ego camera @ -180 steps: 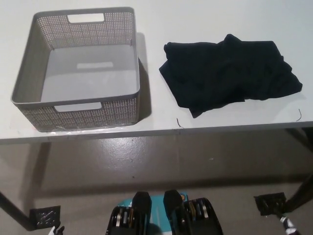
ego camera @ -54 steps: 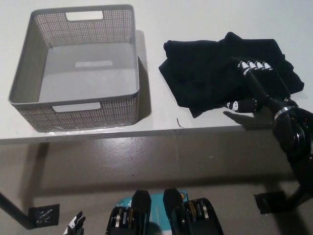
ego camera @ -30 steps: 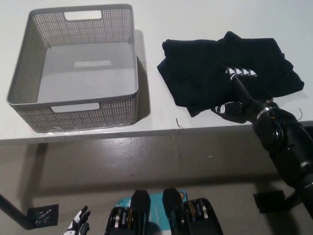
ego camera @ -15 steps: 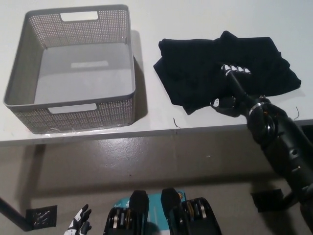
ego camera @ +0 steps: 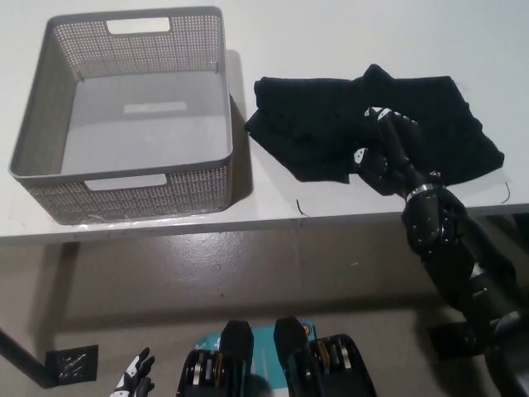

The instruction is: Use the right hand to pick up a t shirt on the right hand side and place it into a contianer on the left side

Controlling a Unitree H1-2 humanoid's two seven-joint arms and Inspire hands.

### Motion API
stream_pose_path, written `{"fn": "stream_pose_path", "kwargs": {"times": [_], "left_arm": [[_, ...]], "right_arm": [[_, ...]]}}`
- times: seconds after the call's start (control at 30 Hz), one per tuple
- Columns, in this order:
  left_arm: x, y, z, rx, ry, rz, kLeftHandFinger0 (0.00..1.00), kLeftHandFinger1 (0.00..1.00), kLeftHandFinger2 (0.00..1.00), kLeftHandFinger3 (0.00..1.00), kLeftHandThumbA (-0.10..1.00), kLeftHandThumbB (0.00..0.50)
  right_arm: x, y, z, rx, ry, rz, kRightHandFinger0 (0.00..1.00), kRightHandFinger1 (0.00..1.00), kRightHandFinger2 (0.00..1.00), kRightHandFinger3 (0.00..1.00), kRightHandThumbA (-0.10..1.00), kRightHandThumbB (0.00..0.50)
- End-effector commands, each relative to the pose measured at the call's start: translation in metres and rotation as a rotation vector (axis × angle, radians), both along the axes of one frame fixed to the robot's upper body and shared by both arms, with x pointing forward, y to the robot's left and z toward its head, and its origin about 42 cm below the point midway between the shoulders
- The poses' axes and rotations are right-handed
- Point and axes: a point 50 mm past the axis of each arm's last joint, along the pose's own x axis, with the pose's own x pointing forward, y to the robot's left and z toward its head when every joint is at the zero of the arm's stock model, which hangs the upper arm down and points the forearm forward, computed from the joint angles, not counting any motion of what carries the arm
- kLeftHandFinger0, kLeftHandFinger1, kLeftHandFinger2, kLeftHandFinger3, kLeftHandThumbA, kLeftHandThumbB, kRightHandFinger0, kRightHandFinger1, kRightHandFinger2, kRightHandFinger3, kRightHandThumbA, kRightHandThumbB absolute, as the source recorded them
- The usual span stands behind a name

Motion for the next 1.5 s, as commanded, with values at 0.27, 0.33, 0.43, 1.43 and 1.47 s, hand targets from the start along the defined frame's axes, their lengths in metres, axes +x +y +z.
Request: {"fn": "stream_pose_path", "kwargs": {"times": [0.27, 0.33, 0.43, 1.43, 1.47], "left_arm": [[0.003, -0.001, 0.005, -0.005, -0.041, -0.022, 0.95, 1.0, 1.0, 1.0, 1.0, 0.272], [0.003, -0.002, 0.005, -0.006, -0.041, -0.023, 0.94, 1.0, 1.0, 1.0, 1.0, 0.254], [0.003, -0.003, 0.006, -0.017, -0.042, -0.028, 0.94, 1.0, 1.0, 1.0, 1.0, 0.238], [0.005, -0.036, 0.003, 0.027, -0.025, -0.123, 0.9, 0.99, 1.0, 1.0, 1.0, 0.283], [0.004, -0.039, 0.004, 0.025, -0.022, -0.127, 0.9, 0.99, 1.0, 1.0, 1.0, 0.296]], "right_arm": [[0.025, 0.021, 0.1, 0.338, -0.255, -0.007, 0.0, 0.16, 0.51, 0.49, -0.1, 0.0], [0.026, 0.025, 0.115, 0.364, -0.3, -0.006, 0.0, 0.11, 0.46, 0.47, -0.1, 0.018], [0.028, 0.034, 0.151, 0.434, -0.358, -0.014, 0.0, 0.05, 0.36, 0.4, -0.1, 0.012], [-0.005, 0.189, 0.296, 0.703, -0.278, 0.15, 0.0, 0.0, 0.32, 0.33, -0.1, 0.059], [-0.008, 0.201, 0.293, 0.699, -0.266, 0.176, 0.0, 0.0, 0.32, 0.33, -0.1, 0.064]]}}
